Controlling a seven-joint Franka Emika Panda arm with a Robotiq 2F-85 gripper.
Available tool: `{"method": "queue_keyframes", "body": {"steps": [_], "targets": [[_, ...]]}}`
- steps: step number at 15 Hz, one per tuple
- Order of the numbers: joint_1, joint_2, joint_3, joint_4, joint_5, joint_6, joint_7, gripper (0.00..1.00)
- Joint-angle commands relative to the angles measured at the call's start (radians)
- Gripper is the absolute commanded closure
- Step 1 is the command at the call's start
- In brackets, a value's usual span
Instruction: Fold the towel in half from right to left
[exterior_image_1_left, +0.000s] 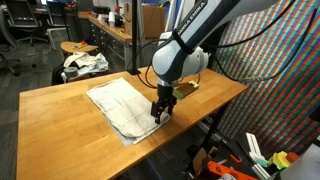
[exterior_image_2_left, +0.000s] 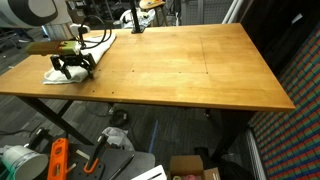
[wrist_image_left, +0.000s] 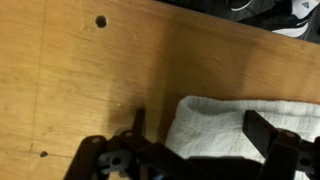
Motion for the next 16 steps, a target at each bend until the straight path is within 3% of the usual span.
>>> {"method": "queue_keyframes", "body": {"steps": [1,4,16], "targets": [[-0.004,-0.038,-0.006,-0.071,0.032,0.142,0.067,0.0],[0.006,-0.037,-0.022,-0.099,-0.016,0.234,0.17,0.0],[0.0,-0.108,-0.092,-0.156,-0.202,0.169,0.346,0.0]]}}
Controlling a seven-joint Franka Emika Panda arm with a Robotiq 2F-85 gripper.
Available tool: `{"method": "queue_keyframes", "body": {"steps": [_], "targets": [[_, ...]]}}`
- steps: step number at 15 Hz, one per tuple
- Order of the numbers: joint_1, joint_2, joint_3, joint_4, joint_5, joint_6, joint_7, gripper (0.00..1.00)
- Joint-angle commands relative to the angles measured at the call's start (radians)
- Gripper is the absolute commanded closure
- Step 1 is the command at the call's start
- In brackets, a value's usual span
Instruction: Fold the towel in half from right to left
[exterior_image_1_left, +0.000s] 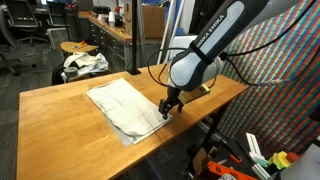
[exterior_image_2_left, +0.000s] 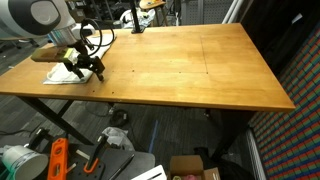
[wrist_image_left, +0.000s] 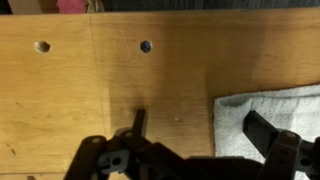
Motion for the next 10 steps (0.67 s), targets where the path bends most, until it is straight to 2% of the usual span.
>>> {"method": "queue_keyframes", "body": {"steps": [1,10], "targets": [[0.0,-0.059,-0.014,-0.037,-0.055,-0.021,0.059,0.0],[-0.007,-0.091,-0.008,-0.027,-0.016,-0.009,0.08,0.0]]}}
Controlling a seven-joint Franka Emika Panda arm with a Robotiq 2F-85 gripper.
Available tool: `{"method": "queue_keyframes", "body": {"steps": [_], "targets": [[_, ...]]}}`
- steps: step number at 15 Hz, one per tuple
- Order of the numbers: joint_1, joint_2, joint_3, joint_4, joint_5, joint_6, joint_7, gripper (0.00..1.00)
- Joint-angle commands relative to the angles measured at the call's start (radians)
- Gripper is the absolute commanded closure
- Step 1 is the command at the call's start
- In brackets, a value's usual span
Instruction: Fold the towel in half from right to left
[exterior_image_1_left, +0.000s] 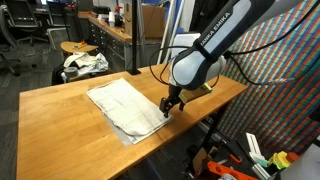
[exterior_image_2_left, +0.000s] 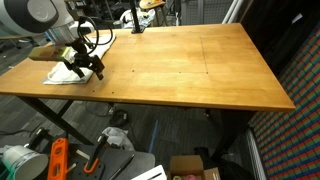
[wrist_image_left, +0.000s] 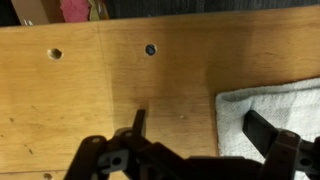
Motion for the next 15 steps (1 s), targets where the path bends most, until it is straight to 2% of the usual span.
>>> {"method": "queue_keyframes", "body": {"steps": [1,5,11,15], "targets": [[-0.007,-0.07,-0.001,-0.004,0.002,-0.019,0.034,0.0],[-0.005,-0.13,0.01,0.031,-0.011,-0.107,0.02,0.0],[0.024,-0.207,0.06,0.111,-0.004,-0.374,-0.135,0.0],[0.052,-0.224,0.103,0.183,-0.027,-0.51,-0.185,0.0]]}}
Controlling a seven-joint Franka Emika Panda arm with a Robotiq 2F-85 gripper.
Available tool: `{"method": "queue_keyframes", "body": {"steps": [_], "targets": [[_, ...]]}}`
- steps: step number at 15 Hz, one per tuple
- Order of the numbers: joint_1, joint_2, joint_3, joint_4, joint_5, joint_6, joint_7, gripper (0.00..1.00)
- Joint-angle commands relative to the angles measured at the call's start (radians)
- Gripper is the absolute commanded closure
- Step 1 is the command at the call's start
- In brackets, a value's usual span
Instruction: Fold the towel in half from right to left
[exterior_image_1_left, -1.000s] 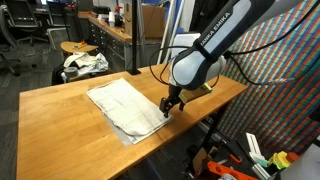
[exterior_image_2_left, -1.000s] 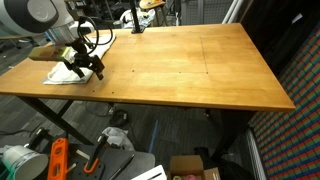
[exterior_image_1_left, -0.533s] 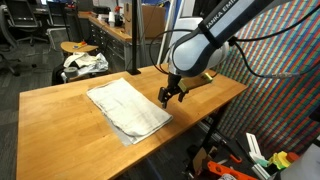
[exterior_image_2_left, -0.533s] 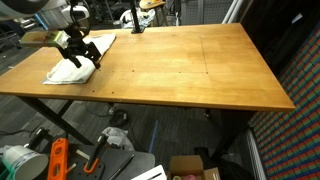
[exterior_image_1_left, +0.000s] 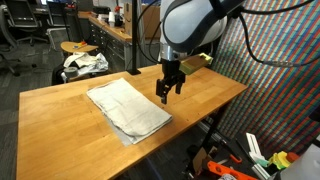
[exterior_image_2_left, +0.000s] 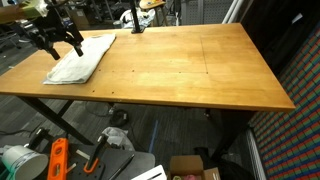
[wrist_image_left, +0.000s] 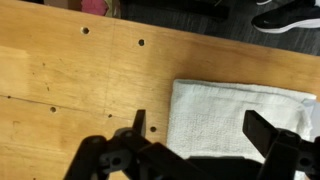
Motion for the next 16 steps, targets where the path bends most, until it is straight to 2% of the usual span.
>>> {"method": "queue_keyframes", "body": {"steps": [1,9,16], "targets": [[0.03,-0.017,0.033,0.08,-0.032,-0.119,-0.044,0.0],[0.075,0.101,0.071,0.344,-0.004,-0.298,-0.147,0.0],[0.103,0.227,0.099,0.517,-0.005,-0.354,-0.149,0.0]]}}
